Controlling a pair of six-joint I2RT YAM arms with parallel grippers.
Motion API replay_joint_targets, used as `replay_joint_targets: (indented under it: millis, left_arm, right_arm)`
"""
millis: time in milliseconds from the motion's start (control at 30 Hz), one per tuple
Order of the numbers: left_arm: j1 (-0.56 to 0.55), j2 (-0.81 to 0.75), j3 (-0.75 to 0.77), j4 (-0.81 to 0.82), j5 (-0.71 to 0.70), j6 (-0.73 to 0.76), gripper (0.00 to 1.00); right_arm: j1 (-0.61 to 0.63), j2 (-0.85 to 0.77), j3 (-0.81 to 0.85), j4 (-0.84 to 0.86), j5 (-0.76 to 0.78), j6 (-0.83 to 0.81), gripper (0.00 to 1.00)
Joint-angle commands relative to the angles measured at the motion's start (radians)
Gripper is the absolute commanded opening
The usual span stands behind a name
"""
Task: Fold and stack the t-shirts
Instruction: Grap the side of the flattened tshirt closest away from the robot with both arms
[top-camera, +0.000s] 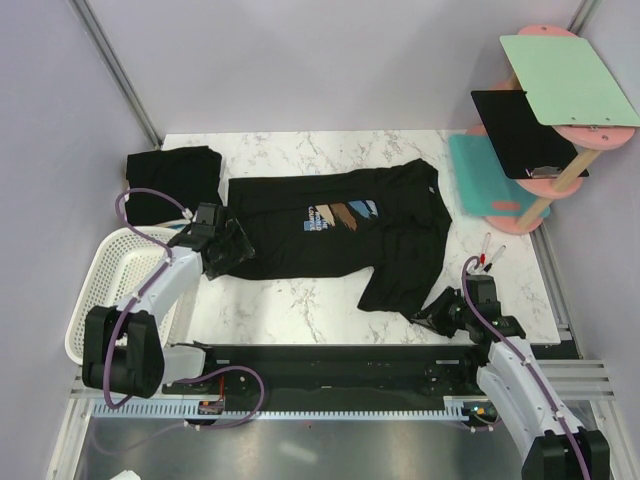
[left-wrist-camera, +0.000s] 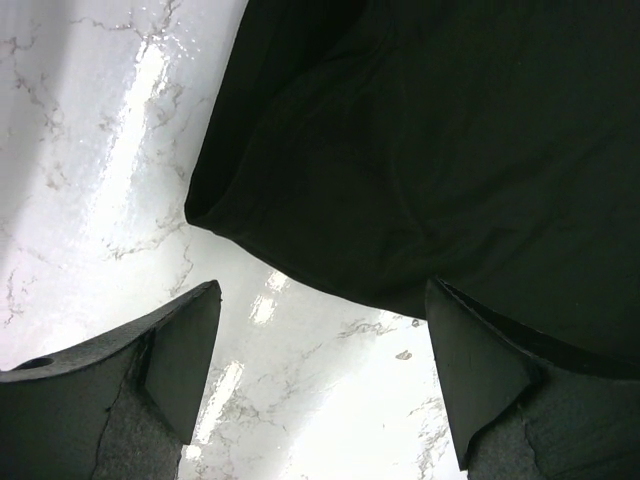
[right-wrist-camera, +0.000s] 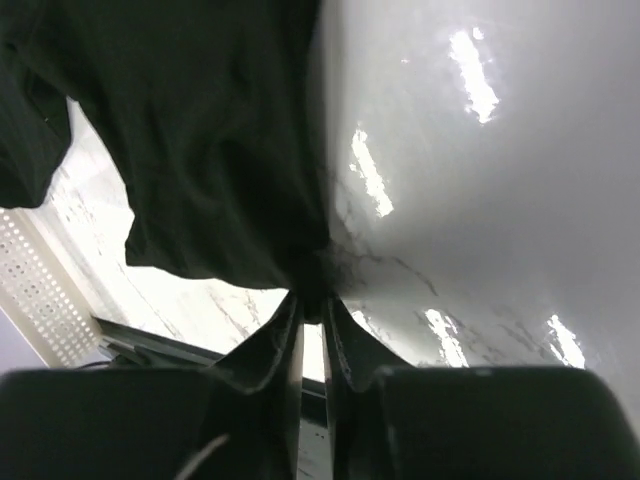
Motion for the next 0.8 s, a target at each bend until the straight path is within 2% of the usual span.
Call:
replay_joint_targets:
  millis: [0, 67, 200, 300, 500, 667, 700, 767]
  left_arm:
    - [0.000, 0.030, 0.045, 0.029, -0.047, -0.037, 0.89]
    - [0.002, 0.058, 0.053, 0.026, -0.064, -0.039, 0.89]
    - [0.012, 0.115, 0.073, 0.009, -0.093, -0.034, 0.89]
    - [0.014, 0.151, 0.099, -0.017, -0.141, -0.022, 0.85]
    - [0.017, 0.217, 0.109, -0.016, -0.202, -0.019, 0.71]
    - [0.017, 0.302, 0.119, 0.004, -0.202, -0.023, 0.54]
    - [0.017, 0.312, 0.119, 0.009, -0.198, -0.025, 0.41]
    - [0.017, 0.331, 0.119, 0.012, -0.195, -0.025, 0.24]
  right_arm:
    - [0.005, 0.003, -0.031, 0.077, 0.034, 0.038, 0.08]
    - [0.005, -0.002, -0.023, 0.065, 0.022, 0.026, 0.00]
    - [0.005, -0.042, 0.024, -0.033, 0.040, -0.009, 0.00]
    - [0.004, -0.083, 0.060, -0.119, 0.061, -0.034, 0.00]
    - [0.004, -0.111, 0.055, -0.166, 0.063, -0.043, 0.00]
    - [0.004, -0.100, 0.058, -0.159, 0.060, -0.052, 0.00]
    - [0.004, -0.099, 0.061, -0.161, 0.060, -0.055, 0.00]
    - [0.004, -0.094, 0.075, -0.166, 0.061, -0.063, 0.00]
